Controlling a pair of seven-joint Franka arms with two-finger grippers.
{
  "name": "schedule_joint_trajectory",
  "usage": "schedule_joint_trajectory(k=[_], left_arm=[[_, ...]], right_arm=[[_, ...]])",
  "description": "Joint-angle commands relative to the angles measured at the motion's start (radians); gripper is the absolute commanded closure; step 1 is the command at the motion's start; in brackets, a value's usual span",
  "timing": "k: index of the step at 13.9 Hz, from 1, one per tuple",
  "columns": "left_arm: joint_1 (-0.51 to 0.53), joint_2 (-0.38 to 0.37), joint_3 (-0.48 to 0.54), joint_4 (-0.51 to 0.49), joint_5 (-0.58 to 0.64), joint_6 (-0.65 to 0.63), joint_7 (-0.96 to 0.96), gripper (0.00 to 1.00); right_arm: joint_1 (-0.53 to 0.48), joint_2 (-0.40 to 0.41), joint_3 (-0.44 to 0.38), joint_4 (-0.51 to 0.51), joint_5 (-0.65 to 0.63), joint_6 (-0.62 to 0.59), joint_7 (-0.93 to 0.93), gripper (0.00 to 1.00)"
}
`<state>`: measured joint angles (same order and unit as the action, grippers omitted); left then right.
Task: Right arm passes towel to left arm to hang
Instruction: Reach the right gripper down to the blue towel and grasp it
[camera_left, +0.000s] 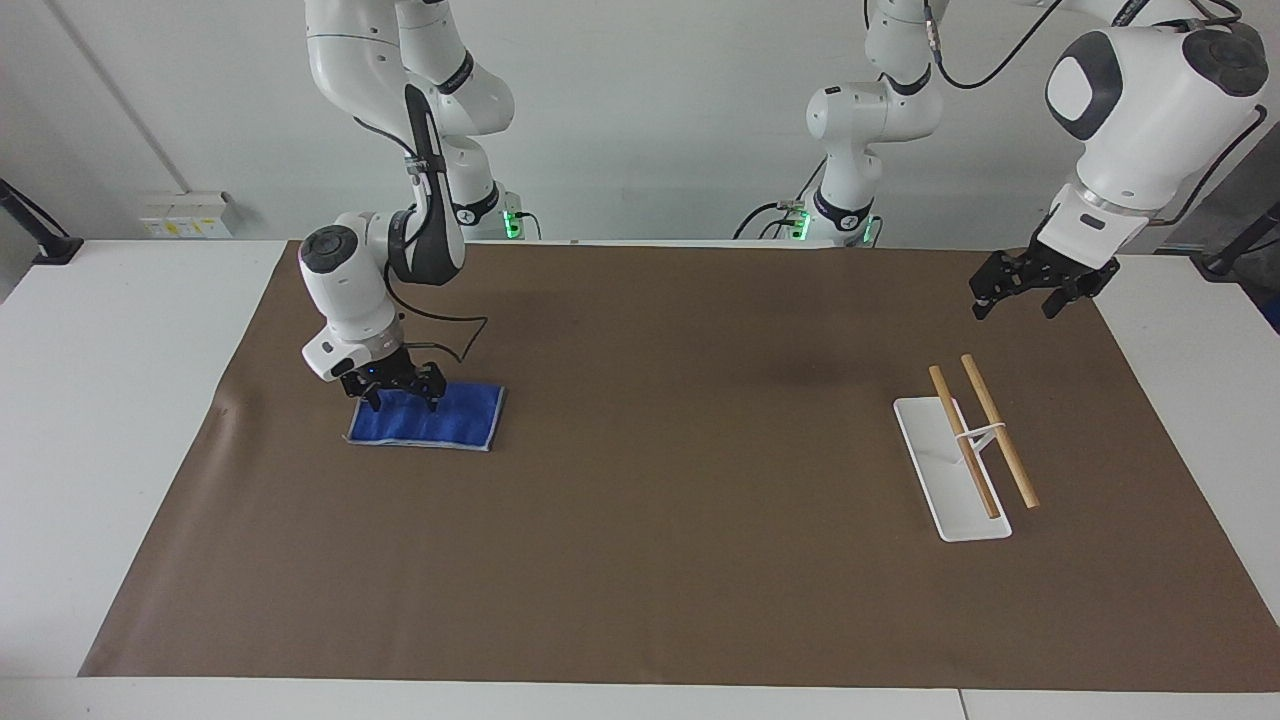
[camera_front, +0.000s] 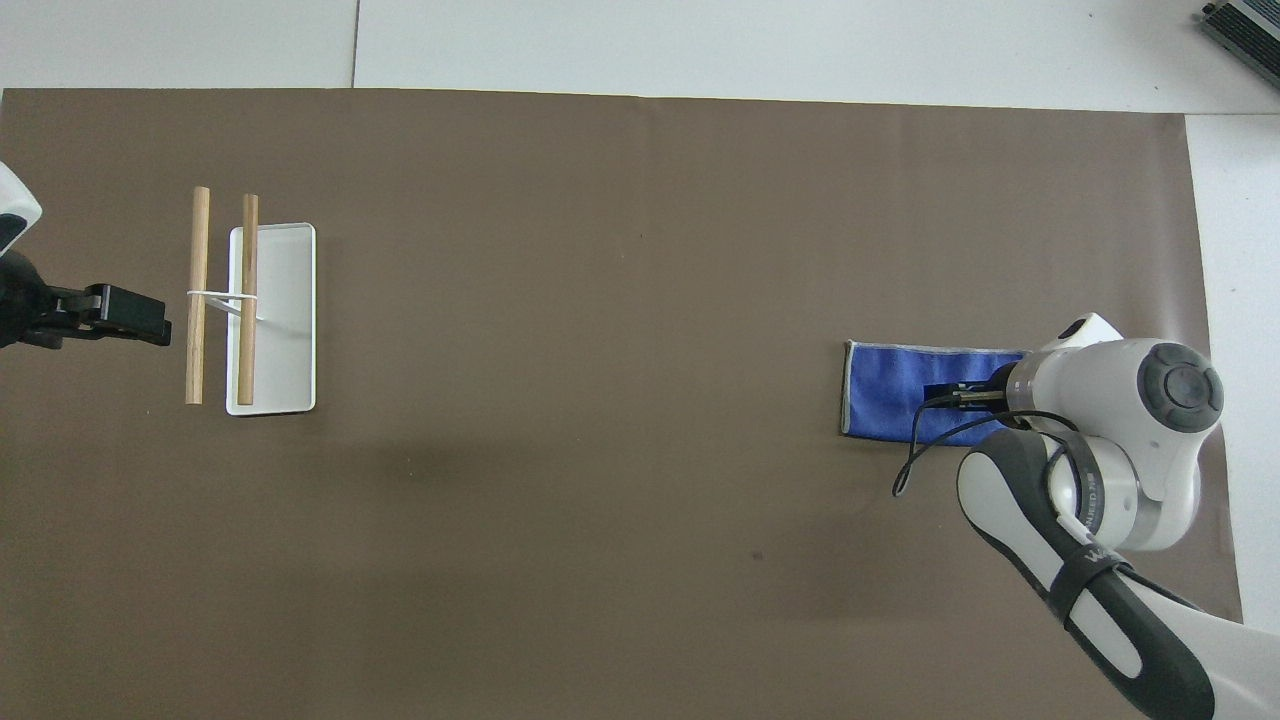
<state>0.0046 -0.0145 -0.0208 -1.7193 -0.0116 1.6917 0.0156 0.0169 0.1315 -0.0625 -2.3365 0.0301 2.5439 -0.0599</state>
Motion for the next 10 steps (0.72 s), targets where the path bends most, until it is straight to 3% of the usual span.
schedule_joint_trajectory(k=[1, 3, 7, 10], left_arm=[[0.000, -0.027, -0.001, -0.029, 0.018, 0.003, 0.000, 0.00], [0.000, -0.027, -0.001, -0.029, 0.018, 0.003, 0.000, 0.00], [0.000, -0.027, -0.001, -0.029, 0.018, 0.003, 0.000, 0.00], [0.000, -0.027, -0.001, -0.029, 0.018, 0.003, 0.000, 0.00]], right_arm=[[-0.024, -0.006, 0.006, -0.020, 0.034, 0.027, -0.072, 0.45], [-0.028, -0.006, 0.006, -0.017, 0.034, 0.024, -0.071, 0.99], [-0.025, -0.004, 0.006, 0.015, 0.036, -0.002, -0.038, 1.00], [-0.023, -0.006, 0.006, 0.119, 0.057, -0.149, -0.035, 1.00]])
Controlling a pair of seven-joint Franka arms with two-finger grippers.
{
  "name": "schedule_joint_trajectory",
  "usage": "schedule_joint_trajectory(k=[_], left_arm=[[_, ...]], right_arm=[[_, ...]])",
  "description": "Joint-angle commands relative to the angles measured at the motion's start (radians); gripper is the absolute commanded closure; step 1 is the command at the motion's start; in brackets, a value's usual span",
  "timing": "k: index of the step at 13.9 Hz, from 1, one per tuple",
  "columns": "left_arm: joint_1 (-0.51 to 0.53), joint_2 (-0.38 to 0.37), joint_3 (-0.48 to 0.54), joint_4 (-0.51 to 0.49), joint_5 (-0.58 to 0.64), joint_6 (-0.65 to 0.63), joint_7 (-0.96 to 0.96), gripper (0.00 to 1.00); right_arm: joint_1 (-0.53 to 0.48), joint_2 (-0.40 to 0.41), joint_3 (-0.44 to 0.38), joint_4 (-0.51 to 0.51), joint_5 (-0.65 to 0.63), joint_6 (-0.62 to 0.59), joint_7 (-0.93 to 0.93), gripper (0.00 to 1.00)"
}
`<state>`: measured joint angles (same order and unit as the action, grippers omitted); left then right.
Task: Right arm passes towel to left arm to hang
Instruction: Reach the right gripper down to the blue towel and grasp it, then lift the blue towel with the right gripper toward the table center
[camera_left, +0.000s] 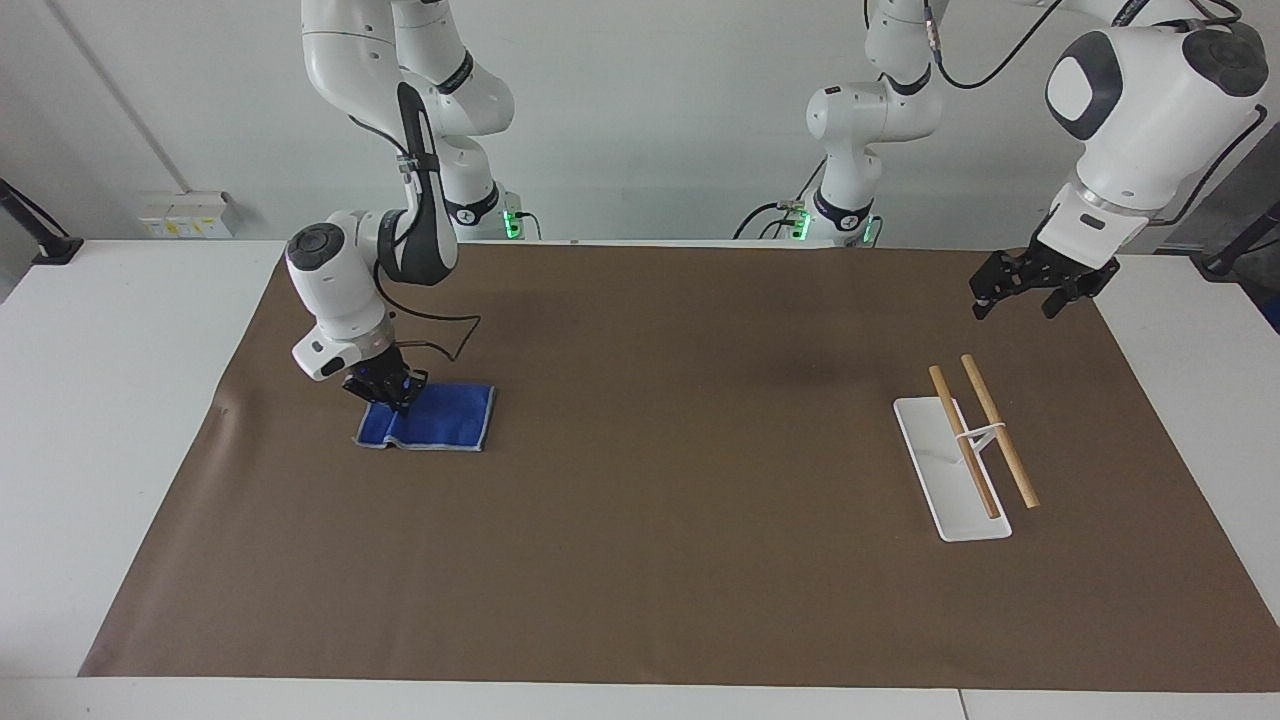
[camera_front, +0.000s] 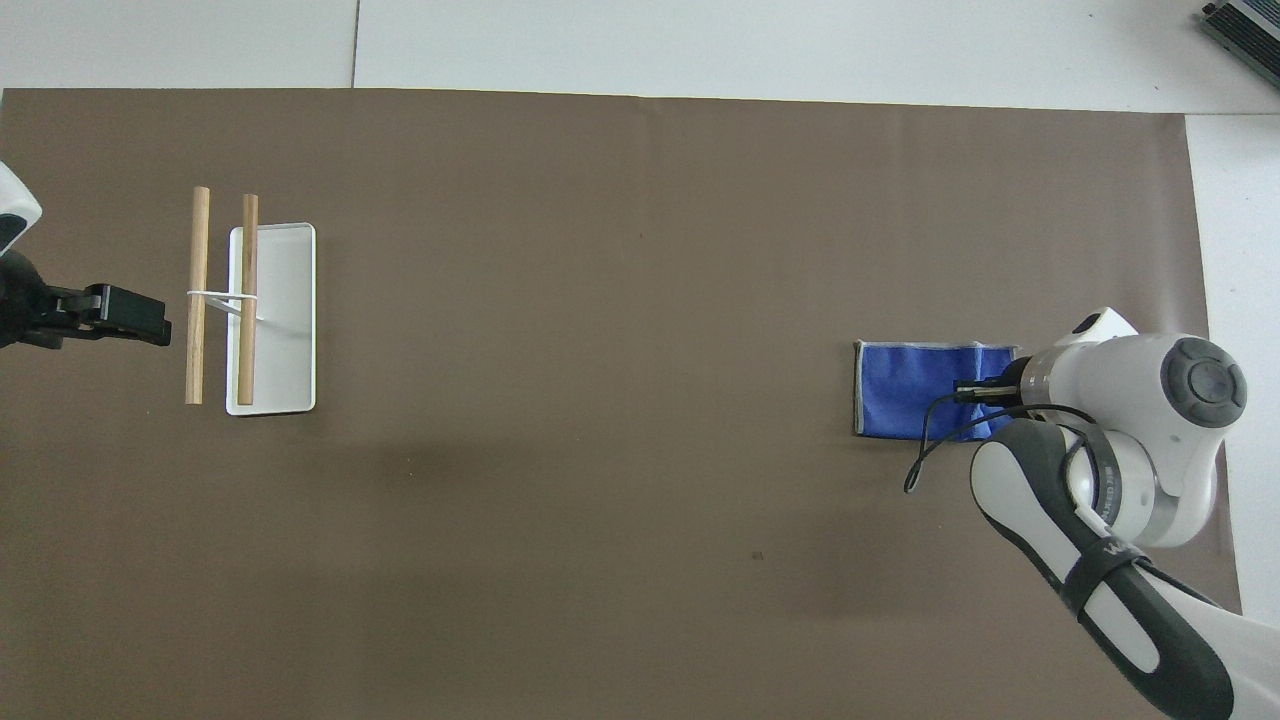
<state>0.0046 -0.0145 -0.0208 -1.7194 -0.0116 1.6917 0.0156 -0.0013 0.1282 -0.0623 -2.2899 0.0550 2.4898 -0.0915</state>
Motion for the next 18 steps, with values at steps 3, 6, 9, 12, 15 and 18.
schedule_joint_trajectory(k=[3, 6, 9, 12, 15, 18], left_arm=[[0.000, -0.028, -0.001, -0.029, 0.018, 0.003, 0.000, 0.00], [0.000, -0.028, -0.001, -0.029, 0.018, 0.003, 0.000, 0.00], [0.000, -0.028, -0.001, -0.029, 0.018, 0.003, 0.000, 0.00], [0.000, -0.028, -0.001, -0.029, 0.018, 0.003, 0.000, 0.00], [0.000, -0.028, -0.001, -0.029, 0.018, 0.003, 0.000, 0.00], [0.002, -0.030, -0.001, -0.028, 0.018, 0.003, 0.000, 0.00]], right_arm=[[-0.002, -0.016, 0.006, 0.193, 0.126, -0.262, -0.002, 1.00], [-0.003, -0.016, 0.006, 0.318, 0.207, -0.420, 0.025, 1.00], [0.010, -0.025, 0.019, 0.363, 0.213, -0.467, 0.108, 1.00], [0.012, -0.027, 0.029, 0.363, 0.213, -0.467, 0.136, 1.00], [0.012, -0.044, 0.033, 0.365, 0.355, -0.492, 0.223, 1.00], [0.030, -0.070, 0.059, 0.371, 0.465, -0.528, 0.338, 1.00]])
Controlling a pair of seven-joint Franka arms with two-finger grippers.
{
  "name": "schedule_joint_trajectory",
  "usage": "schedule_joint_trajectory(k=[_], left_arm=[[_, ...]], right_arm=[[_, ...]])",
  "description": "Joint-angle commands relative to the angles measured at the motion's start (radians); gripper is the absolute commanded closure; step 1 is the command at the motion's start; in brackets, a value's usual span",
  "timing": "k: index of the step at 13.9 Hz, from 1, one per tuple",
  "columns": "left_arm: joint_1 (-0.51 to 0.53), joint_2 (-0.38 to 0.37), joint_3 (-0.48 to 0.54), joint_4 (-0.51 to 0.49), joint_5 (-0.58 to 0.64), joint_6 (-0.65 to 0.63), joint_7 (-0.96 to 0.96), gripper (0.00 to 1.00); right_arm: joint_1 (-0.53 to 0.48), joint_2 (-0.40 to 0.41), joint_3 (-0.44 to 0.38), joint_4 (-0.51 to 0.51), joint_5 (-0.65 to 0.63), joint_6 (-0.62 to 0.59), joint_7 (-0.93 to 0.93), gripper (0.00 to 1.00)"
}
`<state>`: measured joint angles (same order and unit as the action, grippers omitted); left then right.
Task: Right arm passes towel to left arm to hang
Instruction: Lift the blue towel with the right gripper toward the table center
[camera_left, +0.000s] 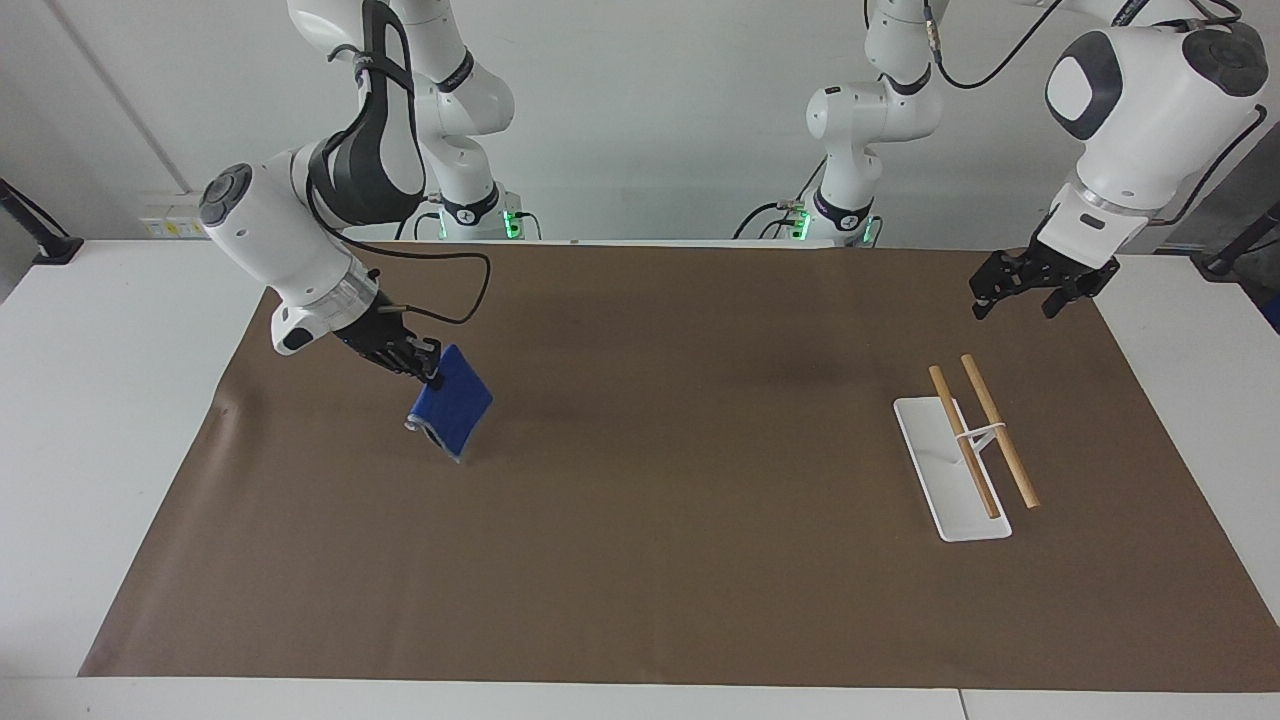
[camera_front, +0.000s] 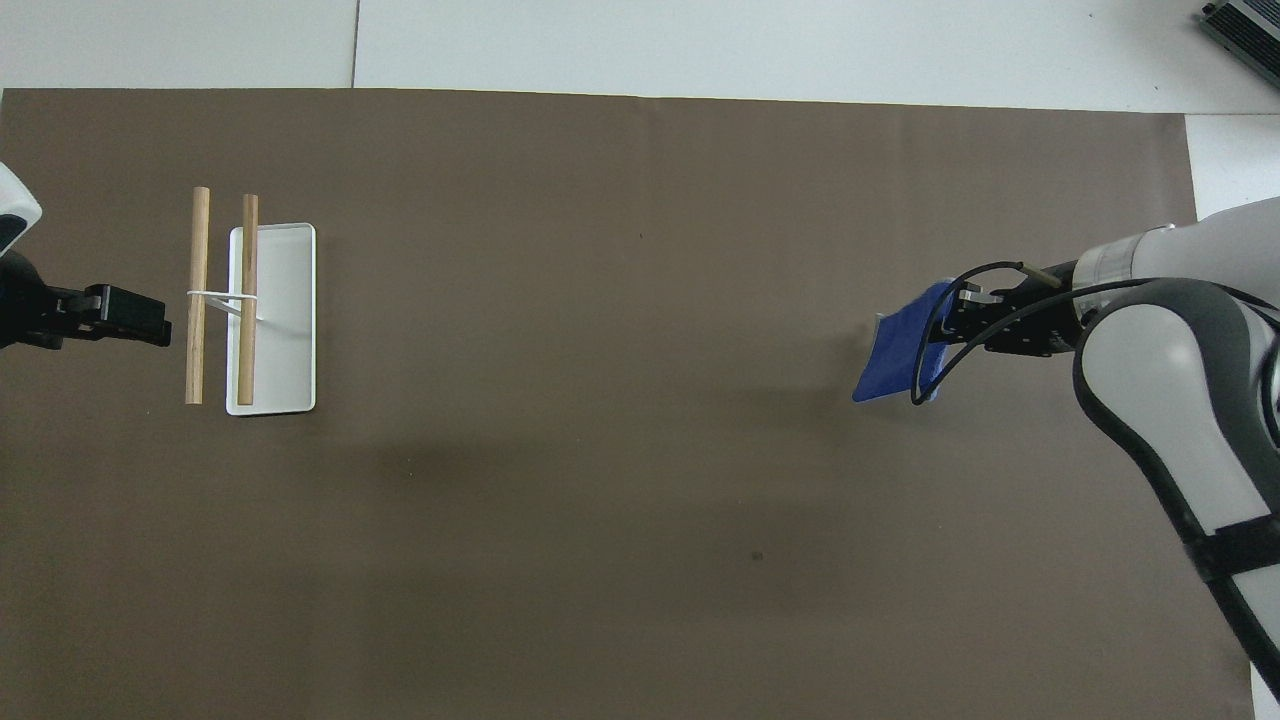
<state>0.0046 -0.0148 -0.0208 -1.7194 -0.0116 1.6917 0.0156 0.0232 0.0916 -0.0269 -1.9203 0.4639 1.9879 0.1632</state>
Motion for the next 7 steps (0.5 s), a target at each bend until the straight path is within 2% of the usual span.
schedule_joint_trajectory(k=[1, 7], left_arm=[[0.002, -0.030, -0.001, -0.028, 0.018, 0.003, 0.000, 0.00], [0.002, -0.031, -0.001, -0.029, 0.018, -0.001, 0.000, 0.00]], right_arm=[[0.007, -0.039, 0.042, 0.001, 0.094, -0.026, 0.135, 1.00], [0.049, -0.043, 0.090, 0.036, 0.323, 0.005, 0.338, 1.00]])
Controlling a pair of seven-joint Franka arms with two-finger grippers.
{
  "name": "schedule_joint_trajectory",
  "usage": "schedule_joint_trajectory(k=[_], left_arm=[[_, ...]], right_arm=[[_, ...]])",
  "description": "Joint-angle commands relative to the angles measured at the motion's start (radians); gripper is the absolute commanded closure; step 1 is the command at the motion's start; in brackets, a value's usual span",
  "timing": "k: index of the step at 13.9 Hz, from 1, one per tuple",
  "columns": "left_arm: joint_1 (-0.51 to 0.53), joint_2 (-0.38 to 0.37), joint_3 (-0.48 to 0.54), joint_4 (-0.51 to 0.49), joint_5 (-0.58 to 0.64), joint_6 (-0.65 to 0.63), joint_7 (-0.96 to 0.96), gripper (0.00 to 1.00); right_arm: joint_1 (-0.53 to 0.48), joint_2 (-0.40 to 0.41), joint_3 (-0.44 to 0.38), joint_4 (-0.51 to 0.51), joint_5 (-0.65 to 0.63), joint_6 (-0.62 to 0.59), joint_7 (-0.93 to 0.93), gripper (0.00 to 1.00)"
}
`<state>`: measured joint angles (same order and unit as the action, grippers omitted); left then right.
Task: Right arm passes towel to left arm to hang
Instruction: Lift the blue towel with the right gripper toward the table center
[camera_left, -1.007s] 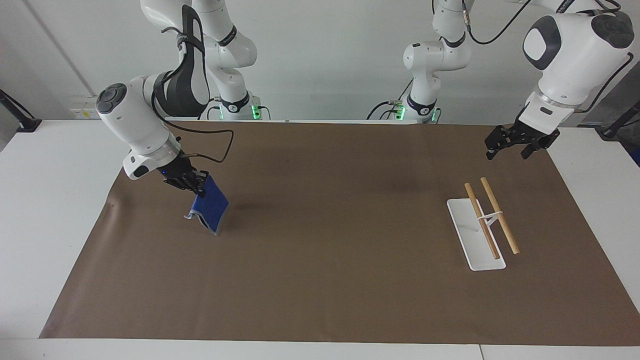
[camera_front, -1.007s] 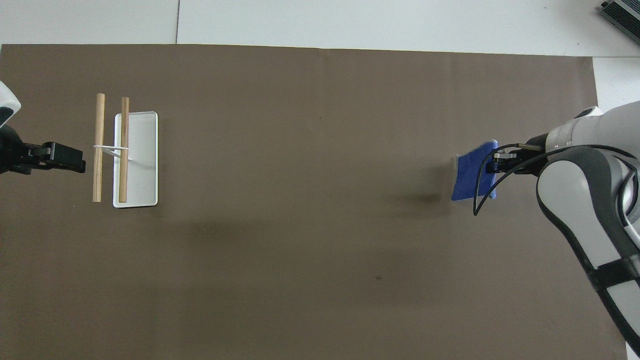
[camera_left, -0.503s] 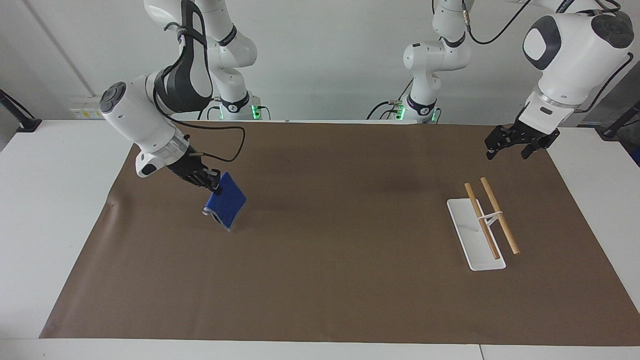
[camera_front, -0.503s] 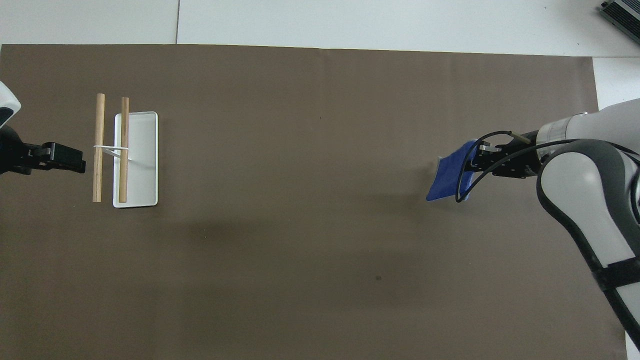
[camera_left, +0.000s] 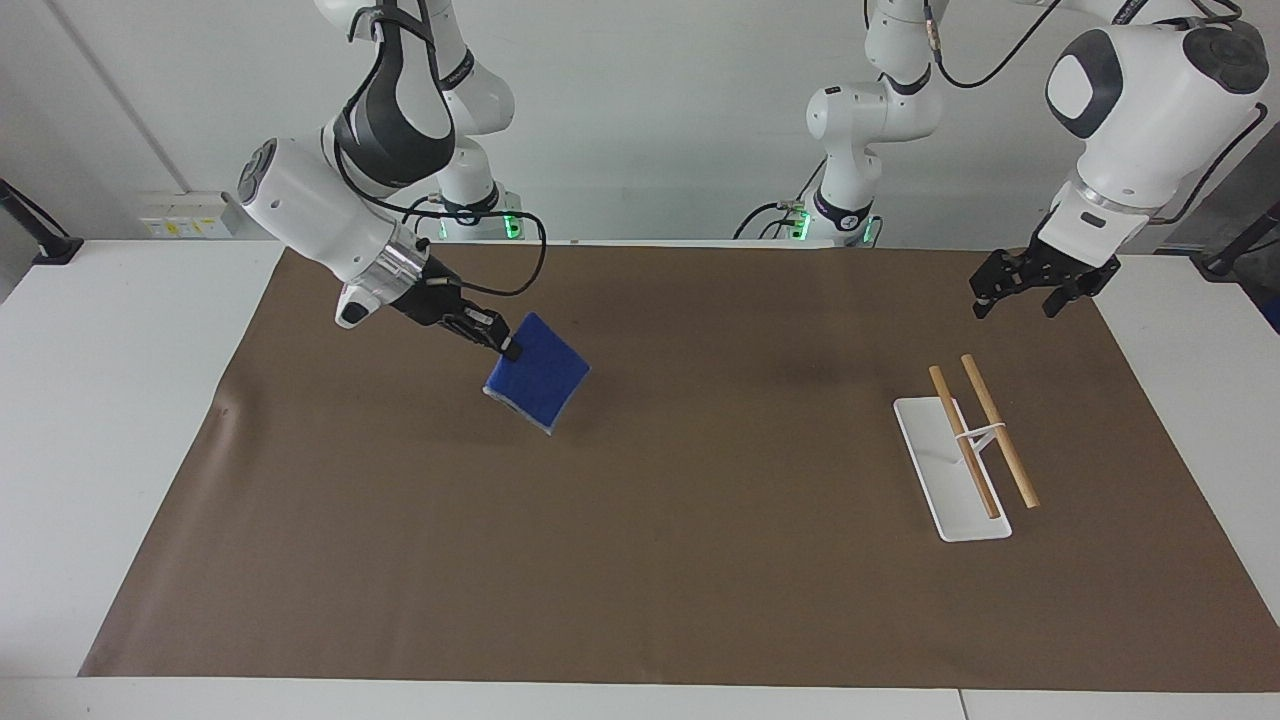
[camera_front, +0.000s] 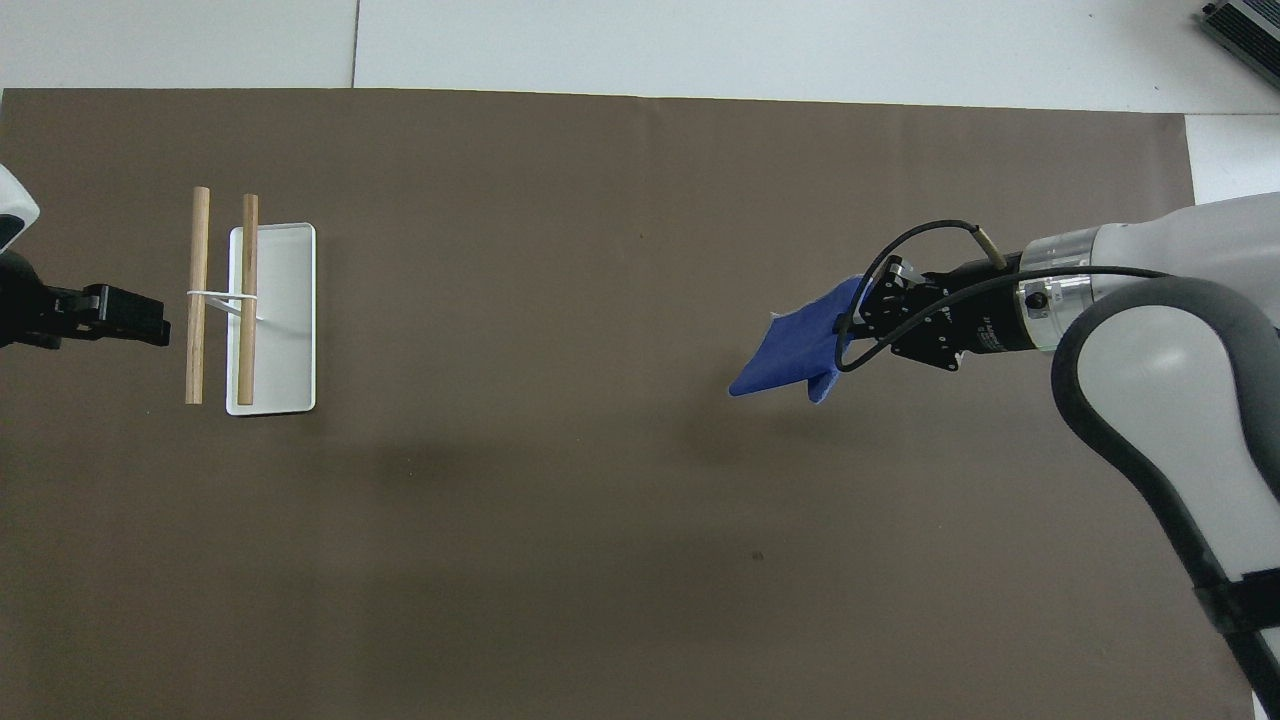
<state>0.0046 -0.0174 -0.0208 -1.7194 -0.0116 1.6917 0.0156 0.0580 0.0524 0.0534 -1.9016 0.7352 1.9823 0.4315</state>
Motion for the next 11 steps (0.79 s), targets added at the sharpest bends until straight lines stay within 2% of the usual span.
schedule_joint_trajectory(k=[1, 4, 11], left_arm=[[0.002, -0.029, -0.001, -0.029, 0.018, -0.001, 0.000, 0.00], [0.002, -0.029, -0.001, -0.029, 0.018, -0.001, 0.000, 0.00], [-0.038, -0.039, -0.002, -0.022, 0.016, -0.009, -0.009, 0.00]], right_arm=[[0.029, -0.003, 0.011, 0.027, 0.079, 0.019, 0.120, 1.00], [0.072, -0.012, 0.011, 0.039, 0.141, 0.027, 0.214, 1.00], [0.226, -0.023, 0.011, 0.039, 0.185, 0.254, 0.357, 1.00]])
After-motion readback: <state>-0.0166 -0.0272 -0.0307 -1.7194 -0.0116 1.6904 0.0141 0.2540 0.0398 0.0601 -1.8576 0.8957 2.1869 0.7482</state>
